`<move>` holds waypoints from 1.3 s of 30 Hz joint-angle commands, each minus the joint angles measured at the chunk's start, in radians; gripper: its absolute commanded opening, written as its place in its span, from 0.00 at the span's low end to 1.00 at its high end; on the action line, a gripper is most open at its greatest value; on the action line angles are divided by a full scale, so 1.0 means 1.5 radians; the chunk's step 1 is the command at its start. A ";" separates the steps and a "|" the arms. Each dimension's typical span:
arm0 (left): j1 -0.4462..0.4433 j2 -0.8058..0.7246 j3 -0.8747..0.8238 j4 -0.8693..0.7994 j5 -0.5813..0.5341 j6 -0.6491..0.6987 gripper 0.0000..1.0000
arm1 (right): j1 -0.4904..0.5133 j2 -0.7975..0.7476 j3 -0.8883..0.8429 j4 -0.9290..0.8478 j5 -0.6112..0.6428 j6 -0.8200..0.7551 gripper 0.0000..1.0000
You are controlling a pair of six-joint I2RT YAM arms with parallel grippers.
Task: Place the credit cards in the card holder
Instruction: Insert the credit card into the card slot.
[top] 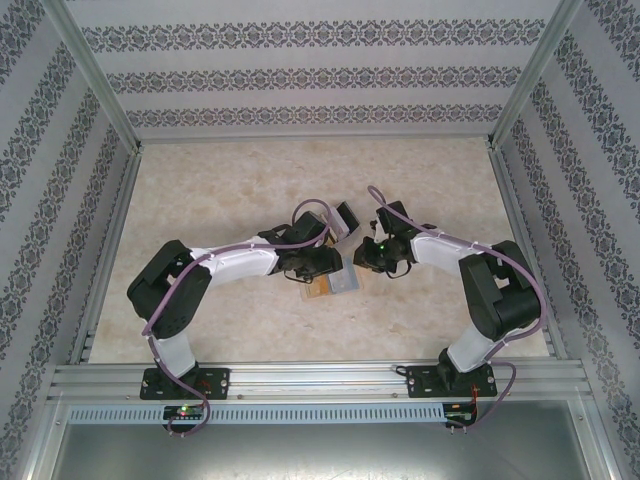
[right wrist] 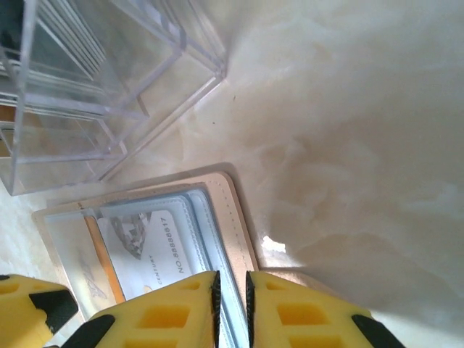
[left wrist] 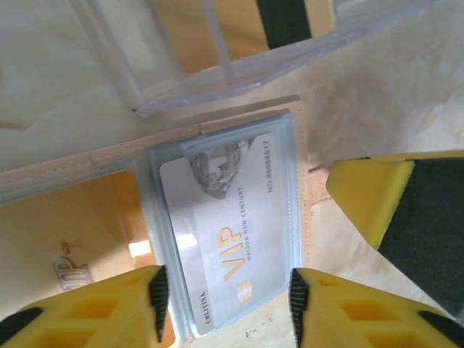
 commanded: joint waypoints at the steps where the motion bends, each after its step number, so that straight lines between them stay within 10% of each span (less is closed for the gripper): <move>1: 0.004 0.014 0.019 0.001 0.026 -0.006 0.41 | -0.004 0.019 0.001 -0.015 0.009 -0.011 0.19; 23: -0.006 0.097 0.055 0.025 0.064 -0.015 0.31 | 0.011 0.049 -0.019 0.000 -0.001 -0.014 0.17; 39: 0.032 -0.054 0.020 -0.059 -0.081 0.034 0.51 | -0.024 -0.088 0.068 -0.086 0.063 -0.057 0.33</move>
